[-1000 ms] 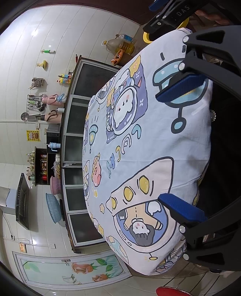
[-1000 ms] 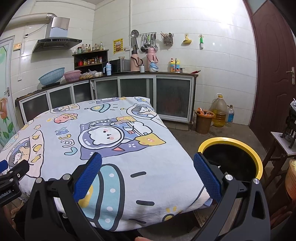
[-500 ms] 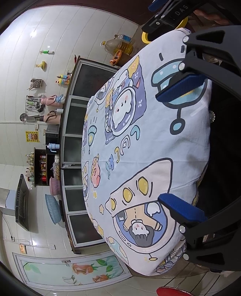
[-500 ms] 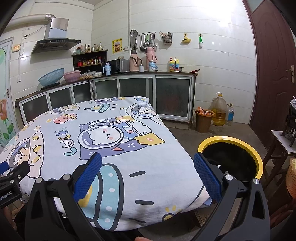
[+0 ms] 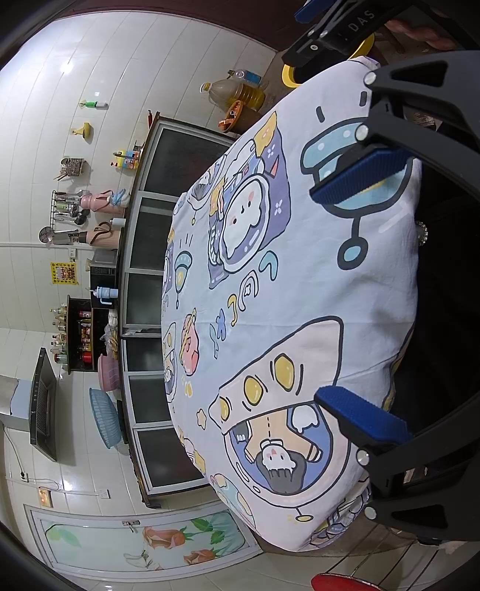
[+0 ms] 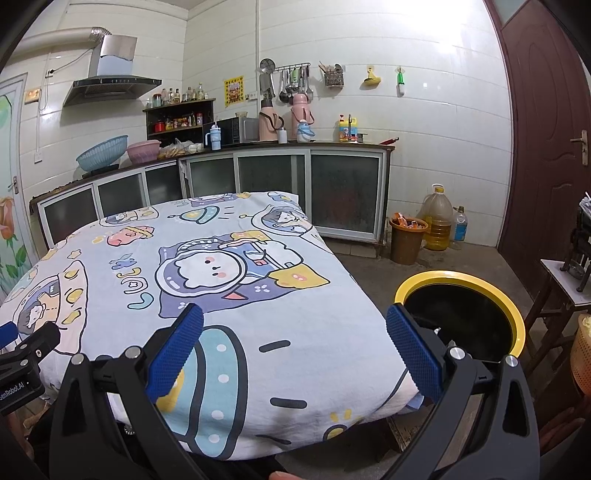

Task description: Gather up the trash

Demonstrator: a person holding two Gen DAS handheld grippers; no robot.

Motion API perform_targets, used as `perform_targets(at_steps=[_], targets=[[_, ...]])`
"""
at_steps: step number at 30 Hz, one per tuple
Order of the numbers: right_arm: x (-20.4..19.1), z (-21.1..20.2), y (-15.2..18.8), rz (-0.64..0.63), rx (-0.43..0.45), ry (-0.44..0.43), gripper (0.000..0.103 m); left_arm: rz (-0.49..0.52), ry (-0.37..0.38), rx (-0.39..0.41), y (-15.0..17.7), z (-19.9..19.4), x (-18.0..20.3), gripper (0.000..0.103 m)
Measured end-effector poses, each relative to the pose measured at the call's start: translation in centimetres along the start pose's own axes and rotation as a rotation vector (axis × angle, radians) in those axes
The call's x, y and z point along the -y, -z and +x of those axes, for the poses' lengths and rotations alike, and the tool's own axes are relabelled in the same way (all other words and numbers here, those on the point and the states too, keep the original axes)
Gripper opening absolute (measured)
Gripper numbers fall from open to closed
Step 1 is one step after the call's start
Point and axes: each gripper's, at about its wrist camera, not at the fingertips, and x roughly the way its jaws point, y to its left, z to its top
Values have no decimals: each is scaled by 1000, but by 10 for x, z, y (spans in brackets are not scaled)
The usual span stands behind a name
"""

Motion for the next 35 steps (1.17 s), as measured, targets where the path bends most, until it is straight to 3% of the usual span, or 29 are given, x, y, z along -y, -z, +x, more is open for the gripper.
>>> perform_targets(at_steps=[35], targets=[[0, 0, 1, 0, -5, 0, 95, -7, 15, -20, 2, 4, 0, 95]])
